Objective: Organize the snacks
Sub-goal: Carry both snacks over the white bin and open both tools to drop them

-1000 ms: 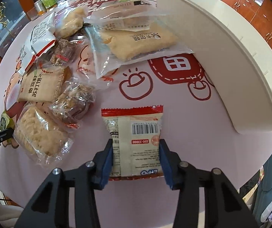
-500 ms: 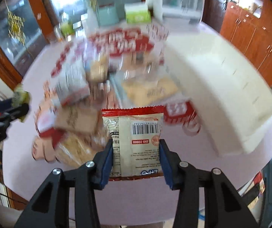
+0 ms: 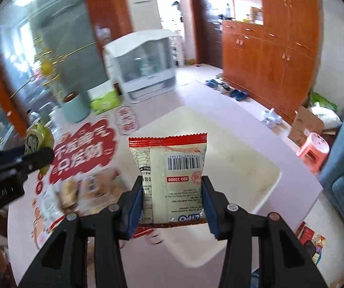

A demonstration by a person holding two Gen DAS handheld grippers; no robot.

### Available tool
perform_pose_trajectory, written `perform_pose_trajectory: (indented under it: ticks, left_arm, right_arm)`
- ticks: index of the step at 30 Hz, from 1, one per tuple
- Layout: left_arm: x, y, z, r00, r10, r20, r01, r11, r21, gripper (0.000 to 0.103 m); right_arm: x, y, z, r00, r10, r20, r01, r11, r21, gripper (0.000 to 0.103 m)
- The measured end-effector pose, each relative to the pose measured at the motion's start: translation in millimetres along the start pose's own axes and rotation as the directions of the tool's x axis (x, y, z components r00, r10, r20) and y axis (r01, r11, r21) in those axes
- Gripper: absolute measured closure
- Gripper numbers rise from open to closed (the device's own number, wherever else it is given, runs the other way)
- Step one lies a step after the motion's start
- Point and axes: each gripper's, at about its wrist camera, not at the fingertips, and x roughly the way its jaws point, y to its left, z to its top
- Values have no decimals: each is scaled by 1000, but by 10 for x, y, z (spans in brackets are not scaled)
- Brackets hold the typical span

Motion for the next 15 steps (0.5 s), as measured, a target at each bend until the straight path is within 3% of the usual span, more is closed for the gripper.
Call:
perform_pose_trajectory:
  ticks: [8, 9, 11, 12, 15]
  left_arm:
    - [717, -499, 244, 992, 51, -114, -53, 999, -11, 49]
    - [777, -542, 239, 990, 47, -134, -50, 999, -20, 46]
    - [874, -614, 210, 986, 54, -156, -58, 998, -21, 28]
    - [915, -642, 188, 984, 68, -162, -71, 997, -13, 12]
    - [952, -709, 122, 984, 110, -143, -109, 994, 13, 8]
  right_arm:
    - [424, -474, 91, 997, -5, -76, 7, 1000, 20, 57]
    - [471, -508, 89, 996, -3, -87, 5, 1000, 17, 56]
    - [572, -593, 84, 993, 15, -115, -13, 1000, 16, 56]
    - [624, -627, 78, 991, 27, -133, -24, 1000, 20, 55]
    - [708, -708, 44, 985, 60, -161, -56, 998, 32, 53]
